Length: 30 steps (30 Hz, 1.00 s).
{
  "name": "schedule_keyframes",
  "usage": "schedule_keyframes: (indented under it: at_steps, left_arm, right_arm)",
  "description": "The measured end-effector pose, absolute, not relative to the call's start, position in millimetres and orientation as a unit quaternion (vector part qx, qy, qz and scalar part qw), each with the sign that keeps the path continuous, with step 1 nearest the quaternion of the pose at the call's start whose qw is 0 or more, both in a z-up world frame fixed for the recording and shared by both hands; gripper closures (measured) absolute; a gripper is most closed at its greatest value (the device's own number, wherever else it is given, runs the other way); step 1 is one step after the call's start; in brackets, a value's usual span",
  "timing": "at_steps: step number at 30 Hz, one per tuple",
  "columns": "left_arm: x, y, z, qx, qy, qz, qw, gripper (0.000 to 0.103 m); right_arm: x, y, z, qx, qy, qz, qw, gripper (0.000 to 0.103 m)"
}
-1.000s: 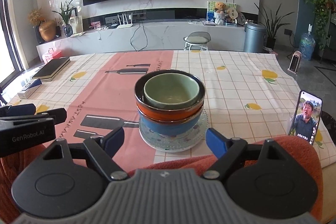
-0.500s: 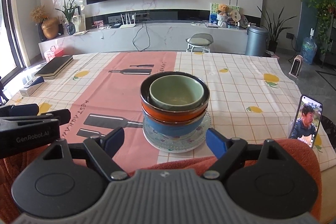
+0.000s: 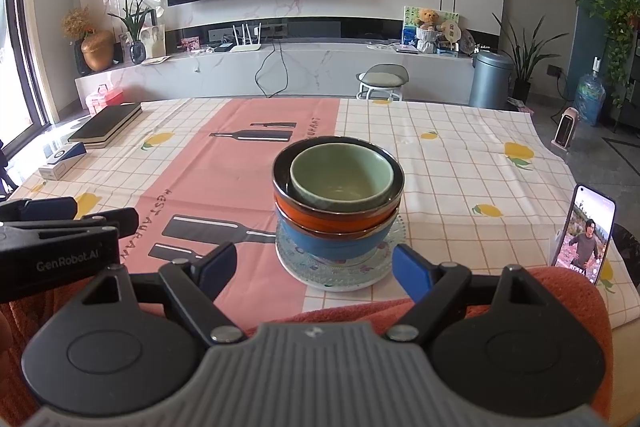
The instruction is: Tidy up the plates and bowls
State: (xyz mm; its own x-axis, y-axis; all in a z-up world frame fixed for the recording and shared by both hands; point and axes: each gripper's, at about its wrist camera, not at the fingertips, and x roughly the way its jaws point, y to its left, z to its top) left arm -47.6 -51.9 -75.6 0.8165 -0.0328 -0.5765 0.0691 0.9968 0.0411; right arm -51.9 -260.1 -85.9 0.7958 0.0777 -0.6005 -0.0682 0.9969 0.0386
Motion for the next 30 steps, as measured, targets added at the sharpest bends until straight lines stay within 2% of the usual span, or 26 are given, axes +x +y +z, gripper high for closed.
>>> schedule_keyframes:
  at_steps: [30]
  left_arm:
    - [-48.6, -50.9, -78.8, 0.021, 0.309, -0.027, 0.950, 0.025]
  right_arm:
    - [-54.0, -258.7, -84.9, 0.003, 0.315, 0.044, 0.948, 0.019]
